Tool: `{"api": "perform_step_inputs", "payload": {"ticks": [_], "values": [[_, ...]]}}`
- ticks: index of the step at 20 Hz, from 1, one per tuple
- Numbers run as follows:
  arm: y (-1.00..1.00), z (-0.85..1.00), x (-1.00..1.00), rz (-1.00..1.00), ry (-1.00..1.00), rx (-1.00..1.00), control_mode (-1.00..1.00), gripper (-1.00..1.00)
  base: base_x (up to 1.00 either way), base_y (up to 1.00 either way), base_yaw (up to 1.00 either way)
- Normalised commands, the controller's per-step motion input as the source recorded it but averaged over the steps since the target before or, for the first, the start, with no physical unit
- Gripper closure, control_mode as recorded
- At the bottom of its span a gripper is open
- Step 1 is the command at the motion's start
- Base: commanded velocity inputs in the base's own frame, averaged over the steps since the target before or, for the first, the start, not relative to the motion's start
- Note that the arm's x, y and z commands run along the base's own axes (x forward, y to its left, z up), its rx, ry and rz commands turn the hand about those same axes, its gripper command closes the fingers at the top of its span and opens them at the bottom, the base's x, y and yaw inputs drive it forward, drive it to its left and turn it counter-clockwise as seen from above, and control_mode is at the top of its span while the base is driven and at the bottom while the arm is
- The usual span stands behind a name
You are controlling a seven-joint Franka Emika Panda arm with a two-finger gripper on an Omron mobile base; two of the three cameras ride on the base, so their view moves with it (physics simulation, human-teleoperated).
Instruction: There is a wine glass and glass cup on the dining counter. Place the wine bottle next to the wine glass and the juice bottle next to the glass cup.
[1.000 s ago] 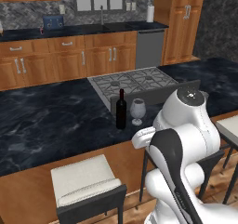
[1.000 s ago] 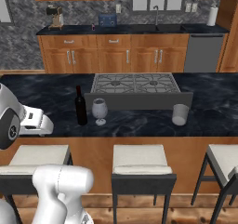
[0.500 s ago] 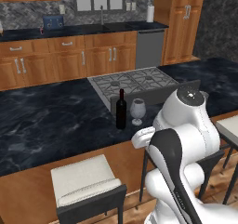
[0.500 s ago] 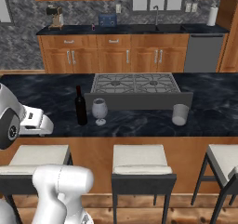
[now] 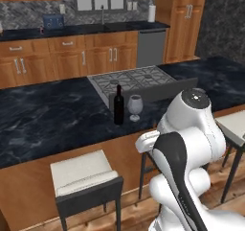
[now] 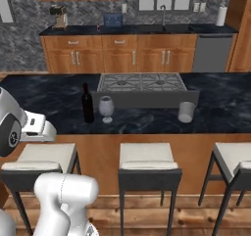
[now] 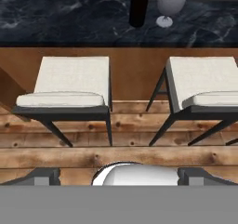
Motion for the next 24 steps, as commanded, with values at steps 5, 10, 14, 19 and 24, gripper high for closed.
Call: {"api": "perform_step_inputs", "payload": {"ticks": [5, 10, 14, 19, 24], "values": [[0.0, 0.0, 0.0, 0.0, 0.0, 0.0, 1.0, -1.0, -0.68, 0.09, 0.0], [0.0, 0.0, 0.0, 0.0, 0.0, 0.0, 1.0, -1.0, -0.42, 0.45, 0.02], [0.0, 0.0, 0.0, 0.0, 0.0, 0.0, 1.0, -1.0, -0.04, 0.86, 0.0], [0.0, 0.0, 0.0, 0.0, 0.0, 0.0, 1.0, -1.0, 0.03, 0.91, 0.0], [0.0, 0.0, 0.0, 0.0, 0.0, 0.0, 1.0, -1.0, 0.15, 0.93, -0.01]]}}
